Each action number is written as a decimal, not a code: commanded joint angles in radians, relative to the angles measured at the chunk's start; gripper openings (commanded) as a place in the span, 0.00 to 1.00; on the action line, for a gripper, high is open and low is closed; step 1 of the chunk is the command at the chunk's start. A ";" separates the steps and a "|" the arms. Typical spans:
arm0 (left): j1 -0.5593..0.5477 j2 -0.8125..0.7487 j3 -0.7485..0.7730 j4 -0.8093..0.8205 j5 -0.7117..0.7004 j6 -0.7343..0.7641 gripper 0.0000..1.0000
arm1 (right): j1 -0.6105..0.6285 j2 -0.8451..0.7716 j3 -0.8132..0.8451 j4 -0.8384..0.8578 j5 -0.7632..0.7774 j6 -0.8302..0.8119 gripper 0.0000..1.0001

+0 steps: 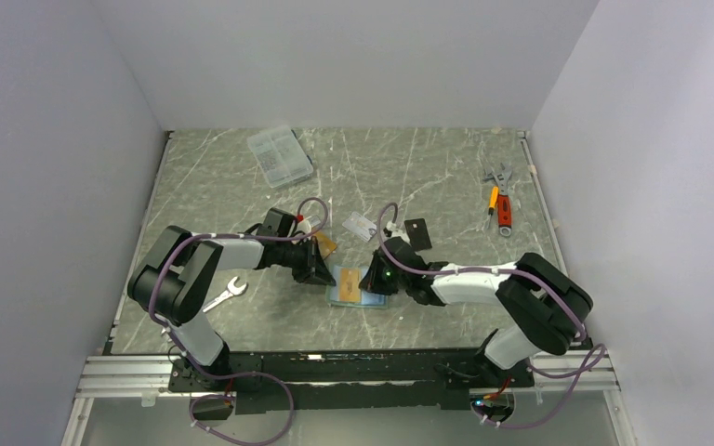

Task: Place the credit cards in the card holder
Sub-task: Insert the credit card into the card holder, then pick up the credit card from the center of the board.

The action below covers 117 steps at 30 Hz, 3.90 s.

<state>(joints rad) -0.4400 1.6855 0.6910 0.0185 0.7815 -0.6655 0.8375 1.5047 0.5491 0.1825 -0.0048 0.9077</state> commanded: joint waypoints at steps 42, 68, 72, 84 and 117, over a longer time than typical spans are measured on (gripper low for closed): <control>-0.014 -0.008 0.047 -0.041 -0.024 0.054 0.09 | 0.064 0.110 0.083 -0.056 0.048 -0.044 0.00; -0.104 -0.032 0.225 -0.313 -0.213 0.317 0.41 | 0.059 -0.125 -0.076 -0.041 0.027 -0.039 0.07; -0.113 -0.029 0.319 -0.417 -0.232 0.405 0.41 | 0.055 -0.149 -0.010 -0.093 0.032 -0.061 0.14; -0.140 -0.096 0.416 -0.618 -0.112 0.690 0.40 | -0.074 -0.267 0.049 -0.352 0.132 -0.235 0.46; -0.689 -0.105 0.179 -0.370 -0.719 1.114 0.41 | -0.153 -0.597 -0.041 -0.540 0.194 -0.069 0.41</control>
<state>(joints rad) -1.1049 1.5524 0.8768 -0.3996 0.1921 0.3775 0.7406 0.9035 0.4347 -0.3511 0.2016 0.9092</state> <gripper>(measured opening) 0.415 0.408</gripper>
